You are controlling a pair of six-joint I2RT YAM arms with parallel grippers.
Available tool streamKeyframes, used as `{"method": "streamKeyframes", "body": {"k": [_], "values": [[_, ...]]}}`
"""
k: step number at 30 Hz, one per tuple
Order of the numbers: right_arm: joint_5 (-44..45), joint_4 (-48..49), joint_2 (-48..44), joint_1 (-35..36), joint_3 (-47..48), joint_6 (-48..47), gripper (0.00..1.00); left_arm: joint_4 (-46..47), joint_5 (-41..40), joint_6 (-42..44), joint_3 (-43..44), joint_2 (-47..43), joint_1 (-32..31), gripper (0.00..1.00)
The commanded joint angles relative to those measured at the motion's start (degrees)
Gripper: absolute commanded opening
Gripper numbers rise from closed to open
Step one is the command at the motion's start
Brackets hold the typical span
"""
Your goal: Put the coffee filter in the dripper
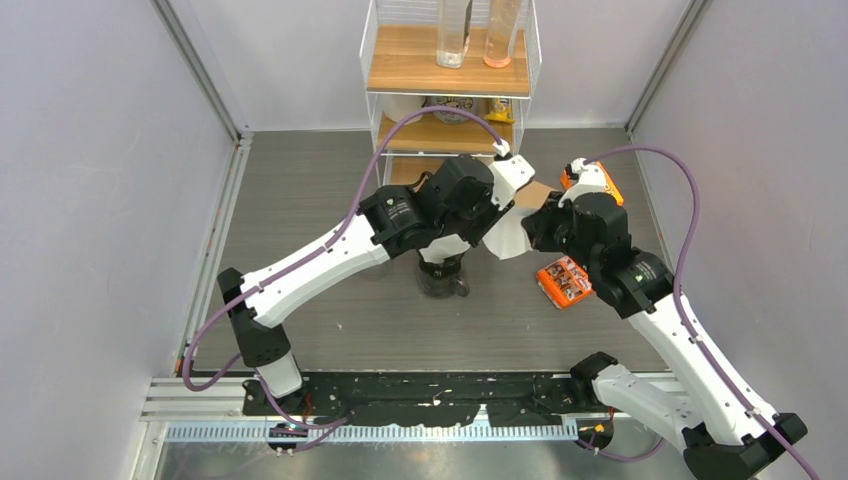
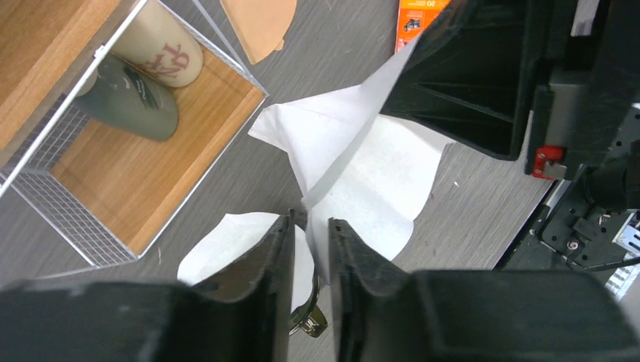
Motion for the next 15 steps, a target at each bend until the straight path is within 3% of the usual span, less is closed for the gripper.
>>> {"method": "streamKeyframes", "body": {"k": [1, 6, 15], "values": [[-3.25, 3.65, -1.58, -0.17, -1.04, 1.44, 0.05, 0.32, -0.65, -3.23, 2.79, 0.48, -0.02, 0.35], [-2.86, 3.30, -1.40, -0.12, -0.86, 1.91, 0.05, 0.76, -1.94, -4.08, 2.08, 0.03, 0.03, 0.52], [-0.38, 6.68, -3.58, -0.17, -3.51, 10.30, 0.05, 7.21, -5.38, -11.25, -4.70, -2.18, 0.00, 0.52]]}}
